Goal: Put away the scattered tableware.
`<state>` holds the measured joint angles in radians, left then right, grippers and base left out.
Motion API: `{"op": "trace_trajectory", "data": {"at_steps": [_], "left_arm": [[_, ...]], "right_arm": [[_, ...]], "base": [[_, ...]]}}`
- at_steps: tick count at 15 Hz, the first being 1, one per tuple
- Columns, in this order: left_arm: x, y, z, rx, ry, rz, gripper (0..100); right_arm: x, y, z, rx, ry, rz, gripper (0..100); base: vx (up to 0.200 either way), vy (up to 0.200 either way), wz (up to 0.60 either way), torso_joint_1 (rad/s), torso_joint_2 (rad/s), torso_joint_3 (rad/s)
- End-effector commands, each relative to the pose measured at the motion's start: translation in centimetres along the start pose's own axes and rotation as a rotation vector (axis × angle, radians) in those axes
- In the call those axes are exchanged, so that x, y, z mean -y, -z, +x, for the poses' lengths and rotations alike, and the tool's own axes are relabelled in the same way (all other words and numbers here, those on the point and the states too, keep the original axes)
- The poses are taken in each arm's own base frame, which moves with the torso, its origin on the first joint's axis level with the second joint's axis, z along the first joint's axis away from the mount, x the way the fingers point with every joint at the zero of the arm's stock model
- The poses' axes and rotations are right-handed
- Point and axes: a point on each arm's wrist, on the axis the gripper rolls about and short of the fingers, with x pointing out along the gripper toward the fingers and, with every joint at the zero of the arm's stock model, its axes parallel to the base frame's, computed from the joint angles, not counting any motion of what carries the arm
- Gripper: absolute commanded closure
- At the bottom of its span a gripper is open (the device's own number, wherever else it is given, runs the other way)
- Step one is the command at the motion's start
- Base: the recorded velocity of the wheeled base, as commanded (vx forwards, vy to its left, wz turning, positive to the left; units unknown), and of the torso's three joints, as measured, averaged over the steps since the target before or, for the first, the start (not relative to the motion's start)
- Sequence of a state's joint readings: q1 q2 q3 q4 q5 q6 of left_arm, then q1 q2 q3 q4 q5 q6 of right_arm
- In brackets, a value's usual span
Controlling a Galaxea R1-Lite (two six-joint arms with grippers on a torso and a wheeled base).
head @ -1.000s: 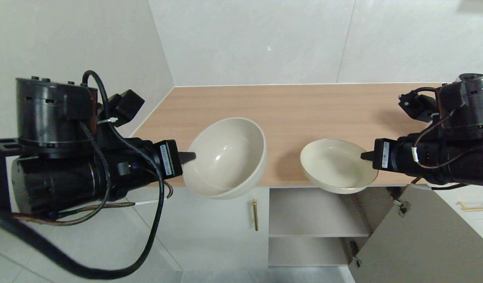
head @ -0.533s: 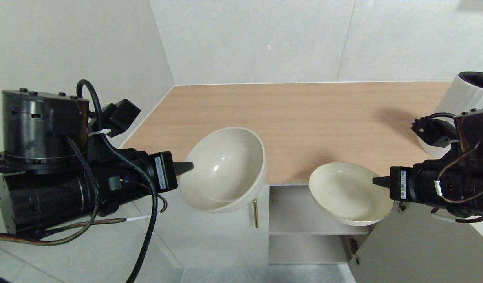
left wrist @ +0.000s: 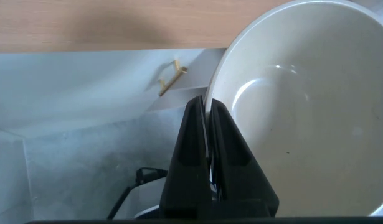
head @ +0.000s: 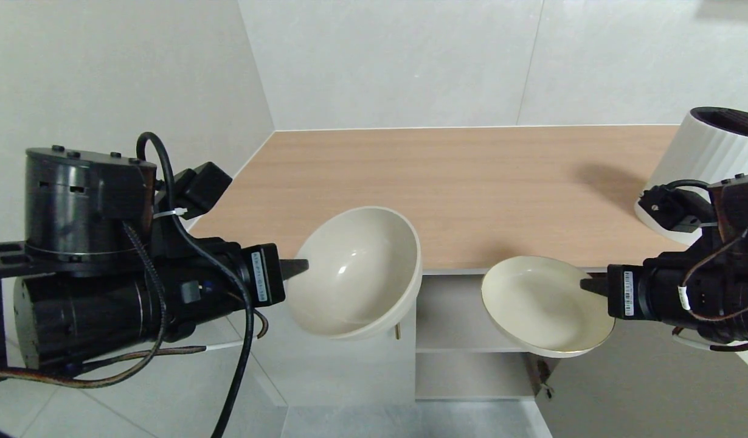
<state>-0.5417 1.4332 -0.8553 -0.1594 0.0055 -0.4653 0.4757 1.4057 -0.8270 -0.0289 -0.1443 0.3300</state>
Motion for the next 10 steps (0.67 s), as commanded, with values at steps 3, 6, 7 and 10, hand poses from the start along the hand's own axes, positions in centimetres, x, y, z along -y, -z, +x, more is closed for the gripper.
{"op": "trace_trajectory", "data": {"at_steps": [3,6,7,10], "left_arm": [[-0.05,0.08,0.18,-0.005,-0.004,0.000,100],[-0.05,0.08,0.26,-0.007,-0.004,-0.001,100],[-0.06,0.10,0.31,-0.008,-0.005,-0.001,100],[-0.06,0.12,0.35,-0.009,-0.006,-0.001,100]], "right_arm": [[0.04,0.23,0.27,-0.007,0.002,-0.003,100],[0.05,0.35,0.48,-0.011,0.004,-0.003,100],[0.05,0.38,0.57,-0.014,0.005,-0.004,100],[0.04,0.42,0.70,-0.018,0.006,-0.006,100]], "base": [[0.000,0.000,0.00,0.000,0.00,0.000],[0.000,0.000,0.00,-0.085,0.19,0.099],[0.000,0.000,0.00,-0.183,0.42,0.212],[0.000,0.000,0.00,-0.219,0.48,0.248]]}}
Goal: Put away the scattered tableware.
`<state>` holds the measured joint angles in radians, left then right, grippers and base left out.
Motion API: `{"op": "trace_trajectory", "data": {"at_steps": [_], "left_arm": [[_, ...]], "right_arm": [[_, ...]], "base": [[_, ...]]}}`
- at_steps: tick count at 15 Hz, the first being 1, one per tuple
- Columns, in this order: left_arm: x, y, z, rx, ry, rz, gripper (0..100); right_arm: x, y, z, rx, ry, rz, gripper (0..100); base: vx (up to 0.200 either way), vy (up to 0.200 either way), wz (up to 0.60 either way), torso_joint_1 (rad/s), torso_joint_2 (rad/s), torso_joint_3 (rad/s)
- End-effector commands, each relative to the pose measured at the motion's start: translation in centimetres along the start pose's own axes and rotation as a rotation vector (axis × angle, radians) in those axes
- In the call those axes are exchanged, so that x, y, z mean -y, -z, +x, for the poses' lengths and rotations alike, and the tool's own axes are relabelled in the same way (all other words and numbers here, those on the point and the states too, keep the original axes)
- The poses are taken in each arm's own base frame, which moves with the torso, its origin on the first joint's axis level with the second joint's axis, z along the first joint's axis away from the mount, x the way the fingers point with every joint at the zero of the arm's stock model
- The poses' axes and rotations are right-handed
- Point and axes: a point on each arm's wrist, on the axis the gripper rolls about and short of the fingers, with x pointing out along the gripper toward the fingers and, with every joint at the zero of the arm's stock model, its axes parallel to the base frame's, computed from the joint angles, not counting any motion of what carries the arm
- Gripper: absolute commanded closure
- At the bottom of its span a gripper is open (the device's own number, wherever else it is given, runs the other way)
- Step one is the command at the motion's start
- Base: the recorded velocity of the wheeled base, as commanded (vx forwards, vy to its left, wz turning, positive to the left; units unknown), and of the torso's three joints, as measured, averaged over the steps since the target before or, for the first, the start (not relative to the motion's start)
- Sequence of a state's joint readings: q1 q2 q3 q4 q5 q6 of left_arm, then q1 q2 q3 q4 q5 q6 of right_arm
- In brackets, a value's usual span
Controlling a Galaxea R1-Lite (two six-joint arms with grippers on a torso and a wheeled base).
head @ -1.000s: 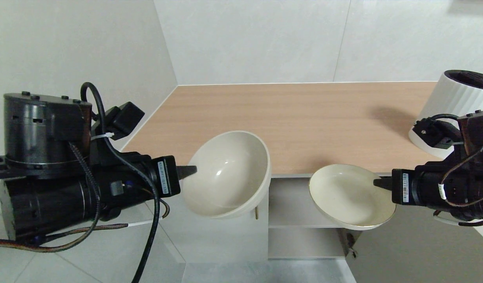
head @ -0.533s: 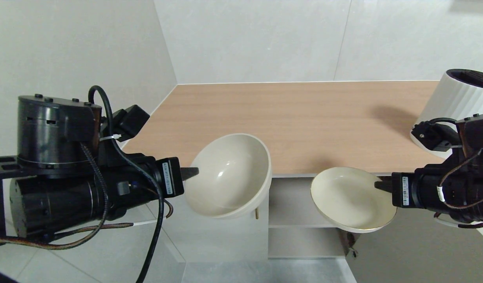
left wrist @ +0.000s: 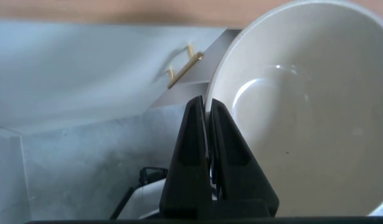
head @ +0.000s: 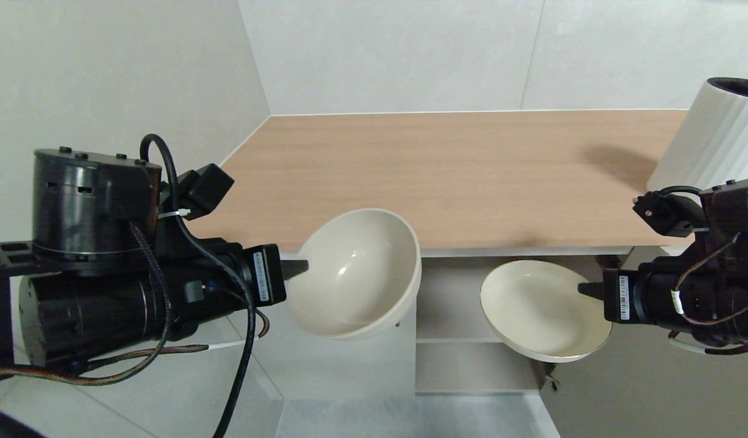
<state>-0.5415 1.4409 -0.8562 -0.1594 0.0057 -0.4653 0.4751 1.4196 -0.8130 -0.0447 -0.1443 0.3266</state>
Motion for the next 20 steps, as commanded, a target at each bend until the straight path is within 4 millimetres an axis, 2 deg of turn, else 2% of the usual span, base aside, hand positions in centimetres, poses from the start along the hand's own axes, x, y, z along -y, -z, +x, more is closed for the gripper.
{"op": "trace_trajectory", "data": {"at_steps": [1,15,20], "left_arm": [[-0.04,0.09,0.22,-0.006,-0.004,0.001,100],[-0.06,0.21,0.49,-0.015,-0.006,0.000,100],[-0.08,0.25,0.59,-0.018,-0.008,0.000,100]], "right_arm": [[-0.02,0.08,0.25,-0.008,0.002,-0.001,100],[-0.03,0.29,0.75,-0.026,0.008,-0.004,100],[-0.04,0.45,1.19,-0.039,0.014,-0.015,100]], "base": [[0.000,0.000,0.00,-0.222,0.48,0.271],[0.000,0.000,0.00,-0.201,0.47,0.264],[0.000,0.000,0.00,-0.039,0.11,0.057]]}}
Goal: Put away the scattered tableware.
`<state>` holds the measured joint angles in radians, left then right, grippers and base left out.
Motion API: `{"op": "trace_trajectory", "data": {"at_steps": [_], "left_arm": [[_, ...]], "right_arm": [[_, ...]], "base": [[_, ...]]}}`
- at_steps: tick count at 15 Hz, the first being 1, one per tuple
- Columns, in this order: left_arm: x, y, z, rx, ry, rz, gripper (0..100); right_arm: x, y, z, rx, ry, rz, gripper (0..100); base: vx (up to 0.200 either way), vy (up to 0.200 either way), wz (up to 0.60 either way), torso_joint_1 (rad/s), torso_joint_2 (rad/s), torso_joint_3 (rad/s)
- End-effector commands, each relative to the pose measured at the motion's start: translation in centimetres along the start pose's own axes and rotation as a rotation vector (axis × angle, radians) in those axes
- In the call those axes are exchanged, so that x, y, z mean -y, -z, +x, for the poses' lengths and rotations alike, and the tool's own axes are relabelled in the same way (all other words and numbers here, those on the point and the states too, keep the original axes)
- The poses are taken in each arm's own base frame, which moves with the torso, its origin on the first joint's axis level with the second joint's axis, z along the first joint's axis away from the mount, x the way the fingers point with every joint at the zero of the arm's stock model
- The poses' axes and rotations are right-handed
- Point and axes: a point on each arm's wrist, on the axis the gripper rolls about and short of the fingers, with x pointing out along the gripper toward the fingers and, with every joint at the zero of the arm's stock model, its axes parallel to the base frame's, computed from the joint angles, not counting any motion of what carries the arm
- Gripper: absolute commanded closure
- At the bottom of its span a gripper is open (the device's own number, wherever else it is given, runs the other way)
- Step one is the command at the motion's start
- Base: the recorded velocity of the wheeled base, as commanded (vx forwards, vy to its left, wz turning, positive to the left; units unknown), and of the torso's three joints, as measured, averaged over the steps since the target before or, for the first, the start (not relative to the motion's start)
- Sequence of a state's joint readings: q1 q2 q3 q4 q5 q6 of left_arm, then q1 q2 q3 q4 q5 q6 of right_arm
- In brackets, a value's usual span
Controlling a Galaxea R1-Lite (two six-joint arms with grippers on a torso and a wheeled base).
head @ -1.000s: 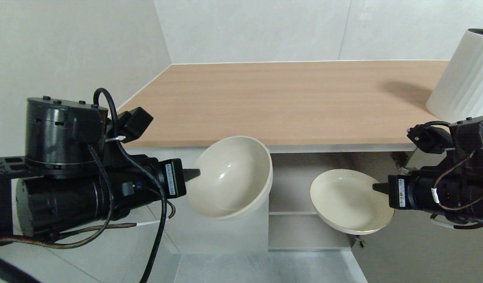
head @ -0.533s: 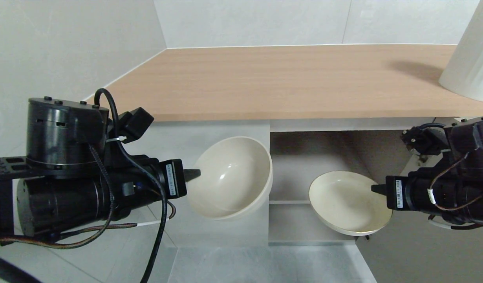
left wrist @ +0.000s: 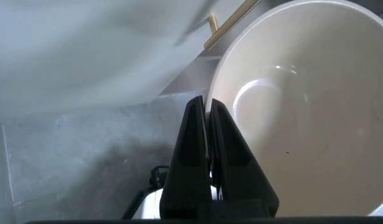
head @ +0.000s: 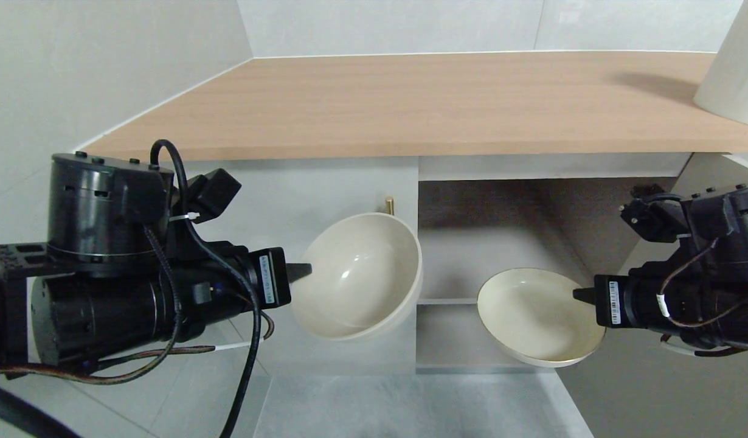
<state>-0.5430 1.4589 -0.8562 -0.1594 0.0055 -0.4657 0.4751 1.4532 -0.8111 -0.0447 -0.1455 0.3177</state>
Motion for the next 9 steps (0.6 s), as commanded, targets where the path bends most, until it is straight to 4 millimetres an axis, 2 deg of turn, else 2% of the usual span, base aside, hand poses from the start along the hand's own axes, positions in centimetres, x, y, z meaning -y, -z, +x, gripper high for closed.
{"op": "trace_trajectory", "data": {"at_steps": [1,2,4,7,9], "left_arm": [[0.0,0.1,0.1,-0.003,-0.001,0.000,100],[0.1,0.1,0.1,-0.005,0.003,0.002,100],[0.3,0.4,0.5,-0.022,0.007,0.008,100],[0.3,0.5,0.7,-0.027,0.002,0.008,100],[0.3,0.5,0.7,-0.027,0.002,0.008,100]], "right_arm": [[-0.1,0.1,1.0,-0.014,0.008,-0.005,100],[-0.1,0.2,1.3,-0.017,0.008,-0.005,100],[-0.2,0.7,3.3,-0.060,0.025,-0.012,100],[-0.2,2.3,8.9,-0.116,0.078,-0.008,100],[0.6,3.2,12.5,-0.103,0.147,0.049,100]], "base": [[0.000,0.000,0.00,0.000,0.00,0.000],[0.000,0.000,0.00,0.000,0.00,0.000],[0.000,0.000,0.00,0.000,0.00,0.000],[0.000,0.000,0.00,0.000,0.00,0.000],[0.000,0.000,0.00,0.000,0.00,0.000]]}}
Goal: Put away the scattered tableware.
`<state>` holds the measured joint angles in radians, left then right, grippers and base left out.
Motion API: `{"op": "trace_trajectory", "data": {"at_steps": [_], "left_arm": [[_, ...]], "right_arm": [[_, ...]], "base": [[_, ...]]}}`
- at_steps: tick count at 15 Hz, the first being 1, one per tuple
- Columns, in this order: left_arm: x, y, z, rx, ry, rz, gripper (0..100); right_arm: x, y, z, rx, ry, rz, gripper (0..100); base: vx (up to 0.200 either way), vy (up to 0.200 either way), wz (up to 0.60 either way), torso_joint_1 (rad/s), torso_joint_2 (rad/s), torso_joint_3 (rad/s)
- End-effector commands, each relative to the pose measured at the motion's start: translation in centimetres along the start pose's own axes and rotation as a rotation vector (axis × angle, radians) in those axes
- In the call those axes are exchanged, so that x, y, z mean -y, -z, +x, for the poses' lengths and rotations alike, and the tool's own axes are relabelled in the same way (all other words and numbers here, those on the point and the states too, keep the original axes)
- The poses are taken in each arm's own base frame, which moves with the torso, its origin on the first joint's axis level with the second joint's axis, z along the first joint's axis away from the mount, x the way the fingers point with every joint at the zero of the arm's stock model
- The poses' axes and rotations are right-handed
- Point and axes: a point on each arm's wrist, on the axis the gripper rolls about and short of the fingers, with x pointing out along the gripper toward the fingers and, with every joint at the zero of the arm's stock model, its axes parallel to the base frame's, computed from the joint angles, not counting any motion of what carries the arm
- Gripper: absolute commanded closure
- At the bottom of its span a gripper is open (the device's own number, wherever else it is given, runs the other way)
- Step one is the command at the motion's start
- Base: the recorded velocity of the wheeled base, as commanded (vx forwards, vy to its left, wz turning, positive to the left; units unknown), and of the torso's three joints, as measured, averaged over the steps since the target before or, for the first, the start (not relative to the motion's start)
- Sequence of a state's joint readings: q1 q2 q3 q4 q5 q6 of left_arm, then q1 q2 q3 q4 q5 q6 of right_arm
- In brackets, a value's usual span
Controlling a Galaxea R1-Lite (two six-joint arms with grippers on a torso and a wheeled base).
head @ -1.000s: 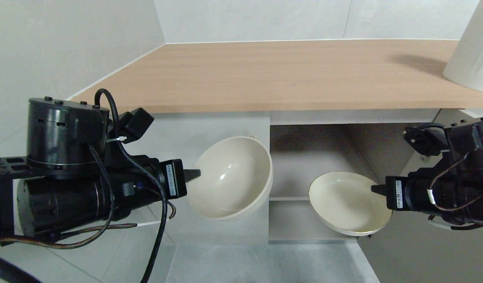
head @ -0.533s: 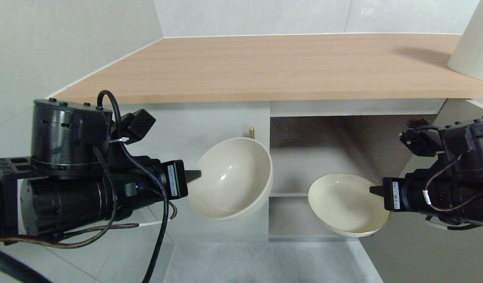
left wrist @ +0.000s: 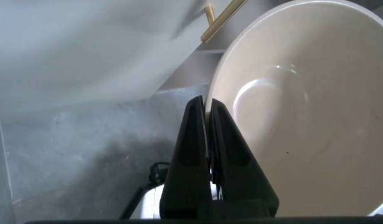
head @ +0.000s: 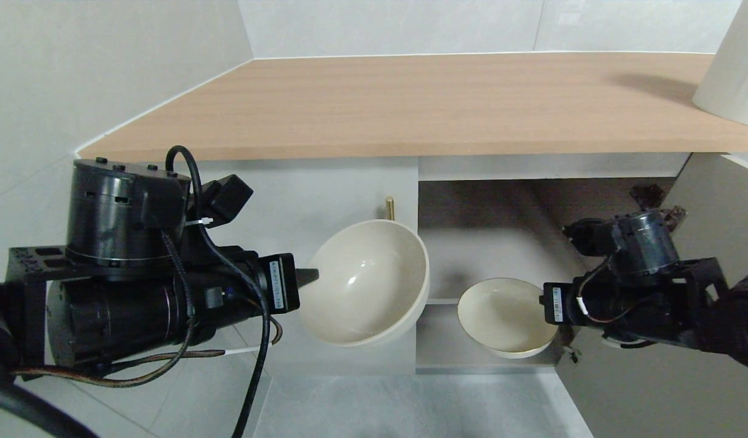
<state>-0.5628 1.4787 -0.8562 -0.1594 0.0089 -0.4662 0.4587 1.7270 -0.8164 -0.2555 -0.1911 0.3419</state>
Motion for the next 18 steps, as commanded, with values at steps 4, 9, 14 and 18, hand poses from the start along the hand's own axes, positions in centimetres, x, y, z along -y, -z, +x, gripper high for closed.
{"op": "trace_trajectory", "data": {"at_steps": [4,9,14,18], "left_arm": [[0.0,0.1,0.1,-0.005,-0.001,0.001,100],[0.1,0.2,0.1,-0.008,0.002,0.003,100],[0.1,0.3,0.4,-0.015,0.000,0.004,100],[0.0,0.4,0.6,-0.022,-0.004,0.004,100]], "right_arm": [[2.3,1.6,10.0,0.010,0.179,0.103,100],[3.0,0.5,13.6,0.065,0.272,0.144,100],[3.8,-0.4,15.8,0.114,0.336,0.204,100],[4.4,-1.4,16.7,0.163,0.365,0.253,100]], "base": [[0.000,0.000,0.00,0.000,0.00,0.000],[0.000,0.000,0.00,0.000,0.00,0.000],[0.000,0.000,0.00,0.000,0.00,0.000],[0.000,0.000,0.00,0.000,0.00,0.000]]}}
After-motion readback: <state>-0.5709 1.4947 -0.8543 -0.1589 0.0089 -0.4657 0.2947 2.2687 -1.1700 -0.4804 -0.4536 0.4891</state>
